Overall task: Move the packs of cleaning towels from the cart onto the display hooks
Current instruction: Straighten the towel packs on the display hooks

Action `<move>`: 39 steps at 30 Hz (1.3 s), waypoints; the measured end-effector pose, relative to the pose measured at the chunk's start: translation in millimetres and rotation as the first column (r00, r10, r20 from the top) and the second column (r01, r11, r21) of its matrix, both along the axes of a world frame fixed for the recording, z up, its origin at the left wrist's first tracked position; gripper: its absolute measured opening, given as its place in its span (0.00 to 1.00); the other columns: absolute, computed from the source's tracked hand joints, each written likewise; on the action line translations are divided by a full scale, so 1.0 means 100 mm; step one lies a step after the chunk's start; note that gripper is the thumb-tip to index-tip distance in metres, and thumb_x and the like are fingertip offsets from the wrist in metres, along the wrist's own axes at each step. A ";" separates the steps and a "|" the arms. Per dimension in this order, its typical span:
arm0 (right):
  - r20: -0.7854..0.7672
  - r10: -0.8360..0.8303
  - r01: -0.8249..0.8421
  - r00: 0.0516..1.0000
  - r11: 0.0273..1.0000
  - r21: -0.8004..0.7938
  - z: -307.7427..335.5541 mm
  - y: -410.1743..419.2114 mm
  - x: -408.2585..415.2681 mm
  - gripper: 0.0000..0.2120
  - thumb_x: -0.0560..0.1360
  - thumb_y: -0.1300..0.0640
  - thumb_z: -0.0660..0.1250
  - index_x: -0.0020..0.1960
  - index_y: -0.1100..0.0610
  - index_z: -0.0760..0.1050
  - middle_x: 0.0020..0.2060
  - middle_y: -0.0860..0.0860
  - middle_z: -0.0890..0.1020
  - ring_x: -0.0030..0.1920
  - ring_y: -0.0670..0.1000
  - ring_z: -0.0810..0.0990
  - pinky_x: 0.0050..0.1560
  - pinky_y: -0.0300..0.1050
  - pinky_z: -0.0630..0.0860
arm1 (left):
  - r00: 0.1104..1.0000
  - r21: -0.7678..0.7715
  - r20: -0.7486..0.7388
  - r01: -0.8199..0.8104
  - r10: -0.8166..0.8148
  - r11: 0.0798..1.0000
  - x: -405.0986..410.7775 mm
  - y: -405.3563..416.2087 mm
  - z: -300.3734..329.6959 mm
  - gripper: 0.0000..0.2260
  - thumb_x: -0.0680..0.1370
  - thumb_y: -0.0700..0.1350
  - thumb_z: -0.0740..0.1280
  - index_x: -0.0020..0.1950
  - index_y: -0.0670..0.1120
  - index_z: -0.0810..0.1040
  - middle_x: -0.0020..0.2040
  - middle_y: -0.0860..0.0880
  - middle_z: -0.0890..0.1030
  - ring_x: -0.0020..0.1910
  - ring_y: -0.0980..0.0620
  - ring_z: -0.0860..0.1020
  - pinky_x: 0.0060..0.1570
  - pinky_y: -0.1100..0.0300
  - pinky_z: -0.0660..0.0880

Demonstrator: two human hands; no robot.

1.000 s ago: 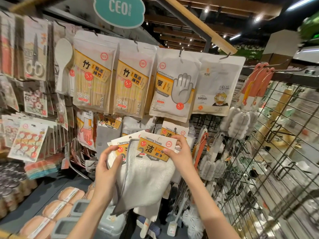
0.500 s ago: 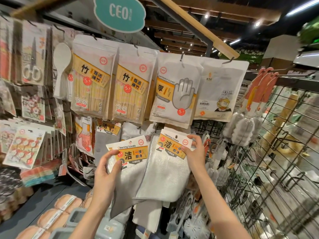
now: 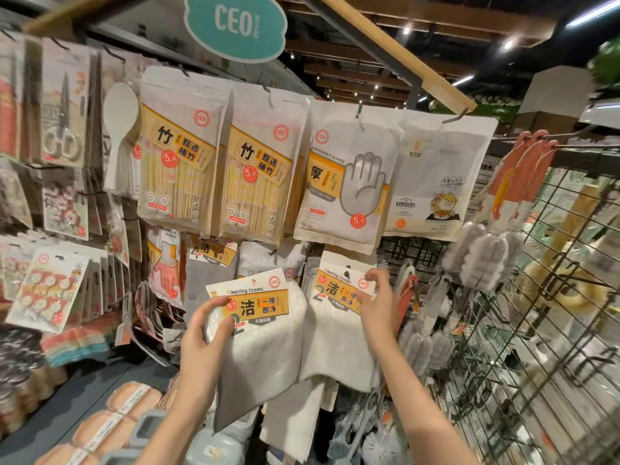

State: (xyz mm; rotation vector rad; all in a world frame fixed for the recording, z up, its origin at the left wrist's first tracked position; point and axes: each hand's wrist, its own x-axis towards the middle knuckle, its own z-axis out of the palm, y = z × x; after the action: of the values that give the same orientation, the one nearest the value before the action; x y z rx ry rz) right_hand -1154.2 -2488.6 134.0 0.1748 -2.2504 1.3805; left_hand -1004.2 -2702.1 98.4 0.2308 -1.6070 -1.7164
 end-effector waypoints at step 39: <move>0.042 0.036 -0.047 0.998 0.953 0.301 0.10 -0.16 0.22 0.12 0.75 0.52 0.67 0.58 0.51 0.77 0.68 0.52 0.63 0.69 0.54 0.53 0.64 0.47 0.60 | 0.998 0.006 -0.021 0.054 -0.054 0.998 0.21 0.09 0.04 0.13 0.77 0.36 0.67 0.57 0.50 0.78 0.54 0.60 0.80 0.54 0.62 0.78 0.52 0.60 0.75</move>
State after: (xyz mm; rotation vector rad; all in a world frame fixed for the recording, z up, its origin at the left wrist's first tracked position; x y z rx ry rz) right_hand -1132.6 -2504.6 143.8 0.3040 -2.4917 1.0588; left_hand -983.5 -2693.5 102.5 0.1736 -1.6063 -1.7599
